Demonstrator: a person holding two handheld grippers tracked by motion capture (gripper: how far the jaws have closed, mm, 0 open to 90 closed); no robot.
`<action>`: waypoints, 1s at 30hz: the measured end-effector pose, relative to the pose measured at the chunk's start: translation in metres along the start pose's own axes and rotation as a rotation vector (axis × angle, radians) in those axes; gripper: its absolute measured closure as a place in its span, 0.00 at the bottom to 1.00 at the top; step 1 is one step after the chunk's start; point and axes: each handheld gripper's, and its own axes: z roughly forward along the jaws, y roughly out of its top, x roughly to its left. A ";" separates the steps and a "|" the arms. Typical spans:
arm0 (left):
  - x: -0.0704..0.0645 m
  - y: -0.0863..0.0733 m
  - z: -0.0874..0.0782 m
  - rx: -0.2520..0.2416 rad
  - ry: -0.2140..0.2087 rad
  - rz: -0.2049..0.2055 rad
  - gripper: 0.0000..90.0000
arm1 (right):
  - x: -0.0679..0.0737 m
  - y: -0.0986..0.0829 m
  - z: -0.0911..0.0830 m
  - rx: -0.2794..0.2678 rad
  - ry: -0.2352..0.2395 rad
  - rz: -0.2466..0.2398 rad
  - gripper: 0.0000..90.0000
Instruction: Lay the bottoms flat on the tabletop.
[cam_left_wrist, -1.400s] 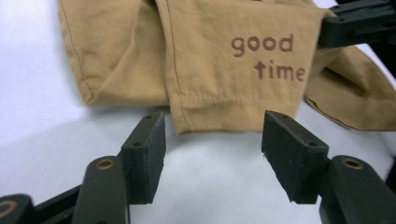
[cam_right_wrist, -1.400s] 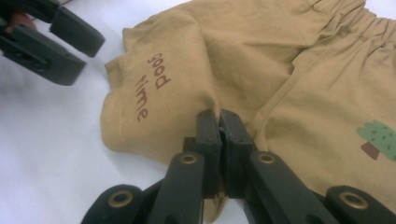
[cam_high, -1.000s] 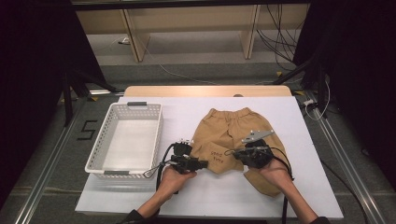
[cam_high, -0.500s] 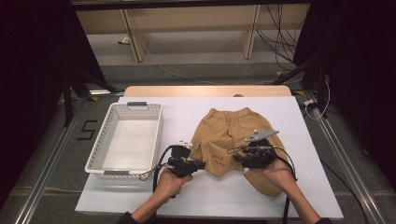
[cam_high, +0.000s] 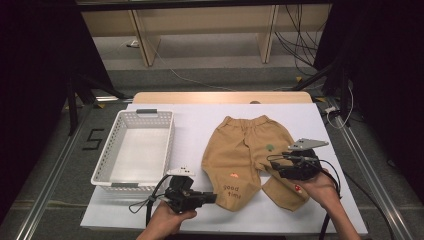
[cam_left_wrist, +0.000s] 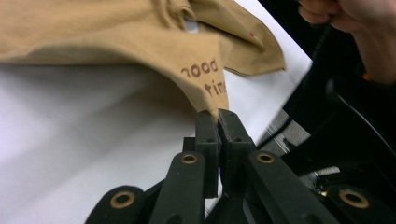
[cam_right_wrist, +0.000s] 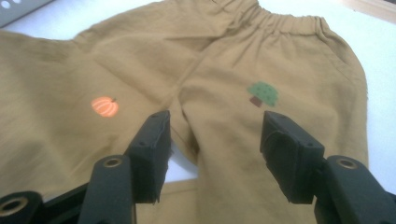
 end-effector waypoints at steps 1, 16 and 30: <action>-0.002 -0.002 -0.002 0.004 0.000 0.003 0.96 | -0.001 -0.001 0.000 -0.001 -0.001 0.000 0.49; -0.013 -0.016 -0.029 0.018 0.060 0.071 0.80 | -0.006 -0.004 0.000 0.016 -0.025 0.014 0.48; -0.003 0.005 0.004 -0.012 0.277 0.108 0.40 | -0.022 -0.014 0.002 0.052 -0.152 0.032 0.44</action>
